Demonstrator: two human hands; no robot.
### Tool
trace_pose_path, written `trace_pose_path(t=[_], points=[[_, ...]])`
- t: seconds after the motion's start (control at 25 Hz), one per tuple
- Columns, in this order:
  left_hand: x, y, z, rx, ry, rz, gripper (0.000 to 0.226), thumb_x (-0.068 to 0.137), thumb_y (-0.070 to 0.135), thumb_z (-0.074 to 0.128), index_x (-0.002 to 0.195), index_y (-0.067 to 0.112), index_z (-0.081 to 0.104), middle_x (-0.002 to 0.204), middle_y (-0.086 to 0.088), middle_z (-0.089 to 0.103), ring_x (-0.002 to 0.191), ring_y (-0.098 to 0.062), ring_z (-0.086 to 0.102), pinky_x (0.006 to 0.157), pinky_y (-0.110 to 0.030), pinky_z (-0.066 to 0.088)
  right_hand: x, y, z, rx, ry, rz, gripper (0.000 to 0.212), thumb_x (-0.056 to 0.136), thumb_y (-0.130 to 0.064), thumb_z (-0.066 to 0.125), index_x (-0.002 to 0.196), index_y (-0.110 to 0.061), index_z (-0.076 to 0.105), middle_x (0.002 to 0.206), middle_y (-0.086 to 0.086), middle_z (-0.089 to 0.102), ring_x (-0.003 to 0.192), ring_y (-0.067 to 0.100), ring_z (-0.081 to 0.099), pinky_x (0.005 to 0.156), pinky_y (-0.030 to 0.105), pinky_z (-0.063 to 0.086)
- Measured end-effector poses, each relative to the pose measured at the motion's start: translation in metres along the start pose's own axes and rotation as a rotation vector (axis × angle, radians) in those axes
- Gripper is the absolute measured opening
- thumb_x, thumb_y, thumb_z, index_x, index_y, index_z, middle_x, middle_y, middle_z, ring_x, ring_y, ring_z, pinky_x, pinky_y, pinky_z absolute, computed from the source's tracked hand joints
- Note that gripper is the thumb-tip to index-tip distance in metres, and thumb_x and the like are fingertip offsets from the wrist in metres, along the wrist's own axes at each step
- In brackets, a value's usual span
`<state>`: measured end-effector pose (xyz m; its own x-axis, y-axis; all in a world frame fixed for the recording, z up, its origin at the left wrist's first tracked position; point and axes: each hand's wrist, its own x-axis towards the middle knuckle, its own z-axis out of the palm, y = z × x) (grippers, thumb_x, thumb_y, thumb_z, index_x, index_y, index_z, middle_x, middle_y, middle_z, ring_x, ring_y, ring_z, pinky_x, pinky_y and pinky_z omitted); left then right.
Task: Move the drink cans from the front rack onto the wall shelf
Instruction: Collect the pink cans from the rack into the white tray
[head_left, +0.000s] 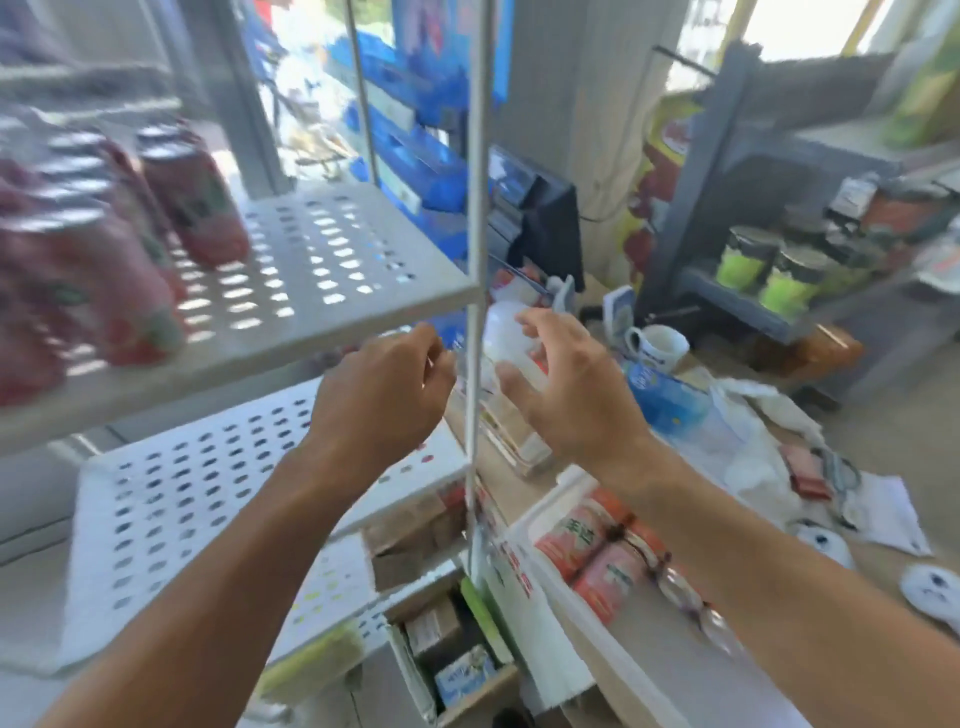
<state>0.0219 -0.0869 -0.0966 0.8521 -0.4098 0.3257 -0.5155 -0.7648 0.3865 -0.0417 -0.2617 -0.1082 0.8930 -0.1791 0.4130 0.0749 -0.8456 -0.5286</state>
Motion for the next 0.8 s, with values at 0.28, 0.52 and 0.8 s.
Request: trace_pose_path(t=[0.28,0.52,0.8], points=[[-0.010,-0.041,-0.094,0.121,0.284,-0.236,0.021,0.094,0.040,0.045,0.096,0.024,0.059,0.090,0.003,0.067,0.084,-0.031,0.061,0.067,-0.035,0.043,0.090,-0.098,0.027,0.109,0.002,-0.391,0.052,0.091,-0.035,0.064,0.137,-0.017,0.048,0.123,0.003,0.058,0.103,0.018,0.059,0.084,0.033,0.045],[-0.041,-0.070,-0.123,0.270,0.400,-0.339,0.024,0.097,0.040,0.040,0.091,0.023,0.055,0.088,0.006,0.065,0.072,-0.025,0.059,0.061,-0.032,0.035,0.128,-0.167,0.077,0.231,-0.142,-0.586,0.056,0.089,-0.037,0.065,0.139,-0.018,0.046,0.121,0.009,0.056,0.095,0.025,0.062,0.080,0.036,0.050],[-0.070,-0.106,-0.141,0.413,0.407,-0.425,0.024,0.098,0.038,0.041,0.090,0.020,0.055,0.082,0.005,0.061,0.064,-0.017,0.048,0.058,-0.031,0.036,0.132,-0.205,0.130,0.321,-0.272,-0.570,0.074,0.076,-0.068,0.062,0.132,-0.023,0.043,0.119,0.014,0.059,0.105,0.029,0.059,0.086,0.043,0.052]])
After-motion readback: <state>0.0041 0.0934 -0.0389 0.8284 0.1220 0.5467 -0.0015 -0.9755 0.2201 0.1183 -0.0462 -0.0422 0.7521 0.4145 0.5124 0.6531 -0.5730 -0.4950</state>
